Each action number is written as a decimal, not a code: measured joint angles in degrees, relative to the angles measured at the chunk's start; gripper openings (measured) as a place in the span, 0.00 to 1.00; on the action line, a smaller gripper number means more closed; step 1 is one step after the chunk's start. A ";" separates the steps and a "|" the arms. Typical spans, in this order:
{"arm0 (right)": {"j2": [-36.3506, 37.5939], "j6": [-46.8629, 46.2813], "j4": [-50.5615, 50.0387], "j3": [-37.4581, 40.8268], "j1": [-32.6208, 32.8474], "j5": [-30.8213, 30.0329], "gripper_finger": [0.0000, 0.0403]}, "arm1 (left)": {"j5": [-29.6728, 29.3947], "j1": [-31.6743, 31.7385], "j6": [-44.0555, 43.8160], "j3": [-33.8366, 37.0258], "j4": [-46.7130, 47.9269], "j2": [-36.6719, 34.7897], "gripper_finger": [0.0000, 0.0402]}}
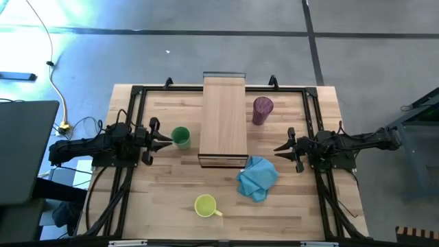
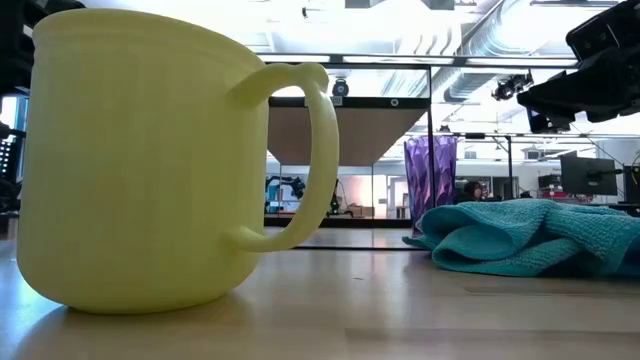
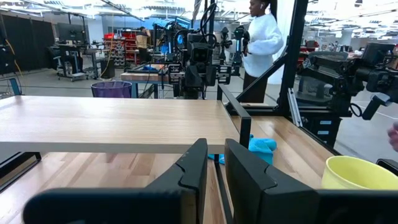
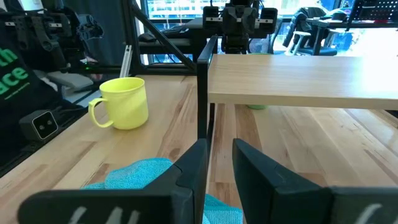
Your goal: Stack small to large cups/mugs on shelf
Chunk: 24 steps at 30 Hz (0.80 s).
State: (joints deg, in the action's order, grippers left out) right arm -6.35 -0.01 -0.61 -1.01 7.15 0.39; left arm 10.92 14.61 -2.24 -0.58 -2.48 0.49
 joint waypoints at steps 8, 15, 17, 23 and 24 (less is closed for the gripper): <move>-0.01 -0.20 0.01 0.00 0.00 0.08 0.17 | -0.01 0.00 0.00 0.00 0.01 0.02 0.12; 0.05 -9.81 -0.80 -1.06 0.01 7.25 0.17 | -0.01 0.01 0.01 0.00 0.00 0.01 0.12; 0.03 -10.42 -0.88 -1.06 0.01 7.23 0.17 | 0.00 0.00 0.00 0.00 0.02 0.00 0.12; 0.00 -9.56 -1.00 -1.06 0.01 7.21 0.17 | 0.00 0.00 0.00 0.00 0.00 0.01 0.12; 0.00 -8.63 -1.00 -1.06 0.01 7.04 0.17 | 0.00 0.00 0.01 0.00 0.00 0.01 0.12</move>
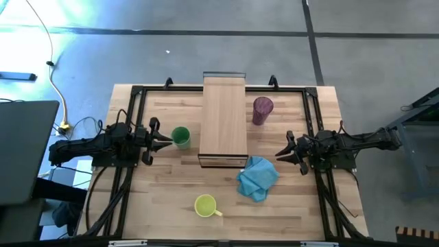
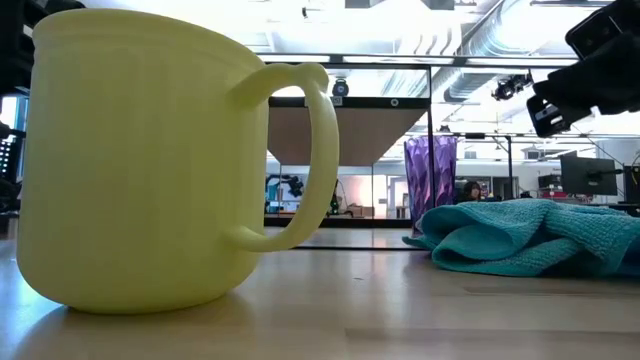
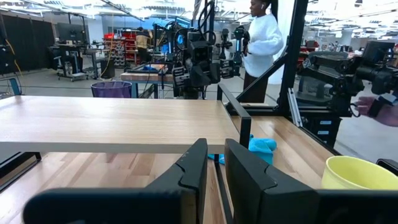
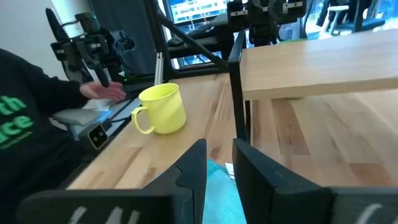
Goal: Stack small to large cups/mugs on shelf
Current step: Put the yellow mug on the shelf
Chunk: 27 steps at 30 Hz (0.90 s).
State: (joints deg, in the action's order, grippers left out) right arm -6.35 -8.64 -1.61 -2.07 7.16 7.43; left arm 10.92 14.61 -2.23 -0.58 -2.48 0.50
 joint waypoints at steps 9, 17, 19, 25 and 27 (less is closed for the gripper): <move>0.00 7.10 3.33 -0.02 0.00 -1.12 0.17 | 0.00 0.00 -0.01 0.00 -0.13 0.01 0.12; 0.02 -9.13 20.91 -0.13 0.00 -1.10 0.17 | 3.38 0.02 -1.81 0.00 -7.38 0.01 0.12; 0.02 -8.99 23.16 -0.13 0.00 -1.09 0.17 | 5.48 0.01 -4.14 0.00 -9.84 0.01 0.12; 0.02 -7.51 24.86 -0.13 -0.02 -5.80 0.17 | 7.86 0.00 -10.99 0.00 -14.85 0.01 0.12; 0.00 -6.22 23.19 -0.13 0.00 -6.40 0.17 | 9.82 0.00 -13.00 0.00 -15.54 0.00 0.12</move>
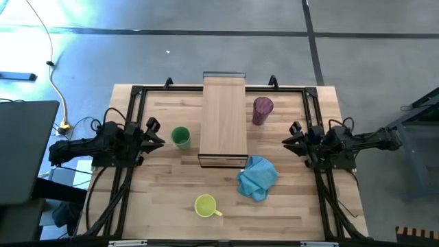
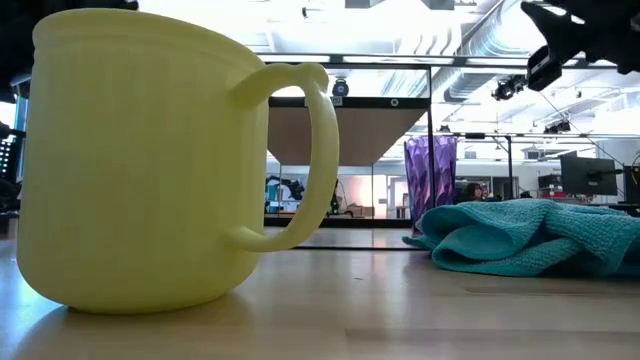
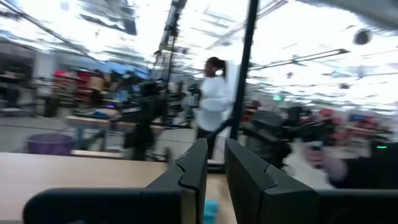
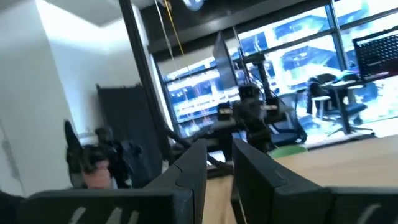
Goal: Stack small to large cups/mugs on shelf
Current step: Put the yellow mug on the shelf
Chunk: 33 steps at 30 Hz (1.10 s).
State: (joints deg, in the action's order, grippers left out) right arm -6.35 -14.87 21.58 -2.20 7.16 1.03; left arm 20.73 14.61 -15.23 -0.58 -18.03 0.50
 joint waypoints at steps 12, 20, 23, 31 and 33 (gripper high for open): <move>-4.89 -1.27 0.49 0.03 1.62 1.56 0.17 | 8.20 -4.26 -5.14 0.00 0.24 3.64 0.12; -23.10 11.28 16.26 -2.58 6.68 3.60 0.17 | 4.35 -15.78 6.15 0.00 -6.70 11.84 0.12; -30.09 19.60 14.21 -7.95 7.96 3.65 0.17 | 3.55 -18.68 10.15 0.00 -10.22 14.54 0.12; -49.58 18.00 -3.60 -24.95 8.76 -2.22 0.17 | -3.07 -23.10 8.61 0.00 -11.43 18.06 0.12; -54.07 14.07 -6.57 -28.72 8.77 -2.36 0.17 | -3.97 -23.37 9.99 0.00 -11.62 18.51 0.12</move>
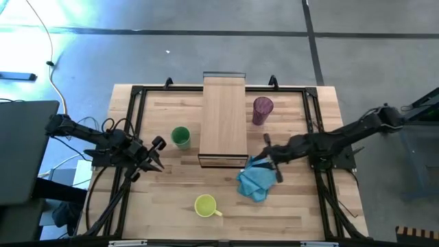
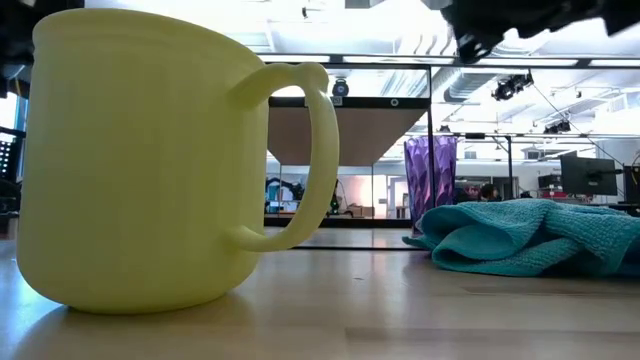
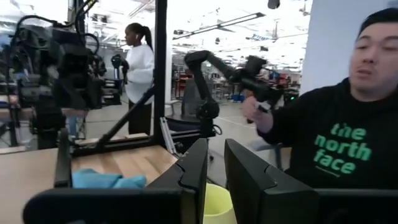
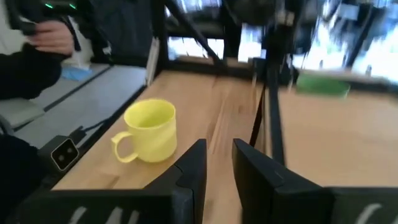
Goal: Stack small to large cups/mugs on shelf
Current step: Put the yellow mug on the shelf
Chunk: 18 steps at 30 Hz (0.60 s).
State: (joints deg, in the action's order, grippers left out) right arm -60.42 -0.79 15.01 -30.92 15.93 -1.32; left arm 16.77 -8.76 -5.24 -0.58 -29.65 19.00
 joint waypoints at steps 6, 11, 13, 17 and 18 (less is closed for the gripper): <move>-11.17 -4.82 -6.55 -10.90 2.23 0.24 0.17 | 0.42 0.03 -2.13 0.00 -0.33 0.02 0.12; -20.16 -1.77 -15.09 -23.19 4.94 0.26 0.17 | 0.64 0.03 -3.17 0.00 -0.26 0.07 0.12; -24.38 1.40 -18.38 -28.78 6.05 0.51 0.17 | 0.66 0.03 -4.25 0.00 -0.32 0.20 0.12; -33.02 8.97 -24.99 -40.10 7.52 3.55 0.17 | 0.66 0.02 -7.05 0.00 -0.14 0.38 0.12; -34.95 10.40 -27.11 -42.82 7.60 4.33 0.17 | 0.66 0.01 -7.63 0.00 -0.04 0.37 0.12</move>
State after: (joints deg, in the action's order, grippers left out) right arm -95.38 9.61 -12.10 -73.74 23.53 3.00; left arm 17.43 -8.75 -12.87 -0.58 -29.68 19.38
